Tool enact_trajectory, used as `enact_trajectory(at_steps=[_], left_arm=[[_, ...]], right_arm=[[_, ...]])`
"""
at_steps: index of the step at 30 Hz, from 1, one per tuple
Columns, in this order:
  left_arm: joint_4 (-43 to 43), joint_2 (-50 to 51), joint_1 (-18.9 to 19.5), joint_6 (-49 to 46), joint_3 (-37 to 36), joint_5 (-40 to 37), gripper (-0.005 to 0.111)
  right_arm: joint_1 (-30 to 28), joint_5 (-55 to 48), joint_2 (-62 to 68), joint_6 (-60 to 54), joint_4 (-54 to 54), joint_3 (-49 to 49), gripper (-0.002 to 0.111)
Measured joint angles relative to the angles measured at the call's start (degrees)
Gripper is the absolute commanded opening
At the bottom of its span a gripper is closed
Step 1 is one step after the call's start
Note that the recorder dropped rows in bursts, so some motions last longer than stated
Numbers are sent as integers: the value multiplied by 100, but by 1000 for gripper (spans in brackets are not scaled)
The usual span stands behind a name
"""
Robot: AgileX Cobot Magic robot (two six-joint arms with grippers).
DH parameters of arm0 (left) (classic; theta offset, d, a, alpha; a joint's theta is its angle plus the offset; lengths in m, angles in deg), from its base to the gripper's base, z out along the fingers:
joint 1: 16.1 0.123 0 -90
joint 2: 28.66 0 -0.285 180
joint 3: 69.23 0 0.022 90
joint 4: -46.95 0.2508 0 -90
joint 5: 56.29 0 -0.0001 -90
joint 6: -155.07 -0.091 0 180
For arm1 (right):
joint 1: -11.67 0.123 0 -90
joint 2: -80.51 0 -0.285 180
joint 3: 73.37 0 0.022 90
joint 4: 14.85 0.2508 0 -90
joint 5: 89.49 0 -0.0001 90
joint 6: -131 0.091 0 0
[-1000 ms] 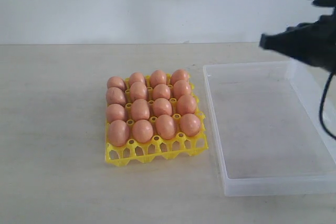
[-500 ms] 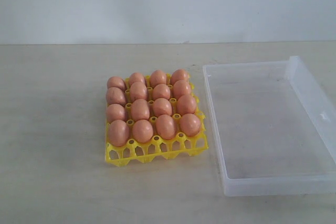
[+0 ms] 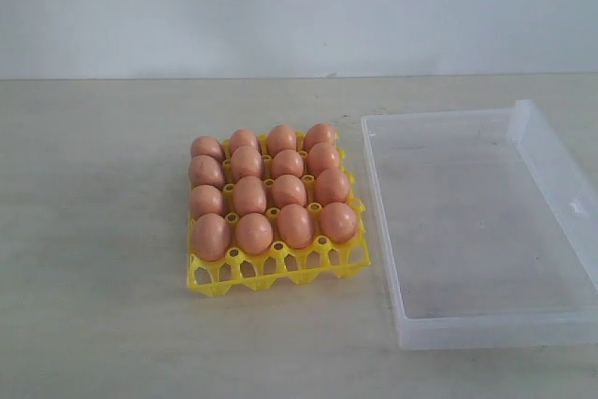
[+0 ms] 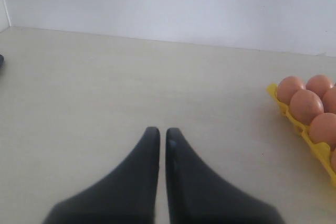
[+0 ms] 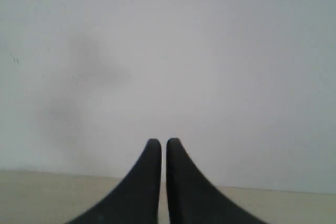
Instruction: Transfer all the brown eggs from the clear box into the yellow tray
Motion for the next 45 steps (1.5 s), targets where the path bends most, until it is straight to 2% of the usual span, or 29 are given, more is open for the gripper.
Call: enact_trajectory(at_steps=[4, 9, 16, 17, 19, 23, 25, 27, 28, 29, 33, 36, 39, 45], left_arm=[[0, 0, 0, 0, 0, 0, 4], [0, 0, 0, 0, 0, 0, 4], [0, 0, 0, 0, 0, 0, 4], [0, 0, 0, 0, 0, 0, 4], [0, 0, 0, 0, 0, 0, 4], [0, 0, 0, 0, 0, 0, 4], [0, 0, 0, 0, 0, 0, 4], [0, 0, 0, 0, 0, 0, 4], [0, 0, 0, 0, 0, 0, 4], [0, 0, 0, 0, 0, 0, 4], [0, 0, 0, 0, 0, -4, 4], [0, 0, 0, 0, 0, 0, 4], [0, 0, 0, 0, 0, 0, 4], [0, 0, 0, 0, 0, 0, 4]], right_arm=[[0, -487, -743, 30, 535, 0, 0], [0, -2934, -1079, 30, 478, 10, 0], [0, -4712, -1082, 1032, -669, 10, 0], [0, -4758, -1082, 1090, -755, 0, 0], [0, -4131, -1091, 1179, -1140, 0, 0], [0, -1117, -1106, 1317, -1766, -203, 0], [-52, 1066, -1513, 2137, -2313, -1191, 0], [-170, 1648, -1930, 2936, -2637, -2114, 0], [-257, 1699, -2172, 3321, -2800, -2567, 0], [-392, 1291, -2423, 3575, -2832, -2766, 0], [-1228, -1062, -3126, 4021, -3217, -2852, 0], [-1335, -2159, -3128, 4354, -3592, -2864, 0], [-1364, -2537, -3138, 4395, -3759, -2881, 0], [-1366, -2586, -3138, 4591, -3804, -2881, 0]])
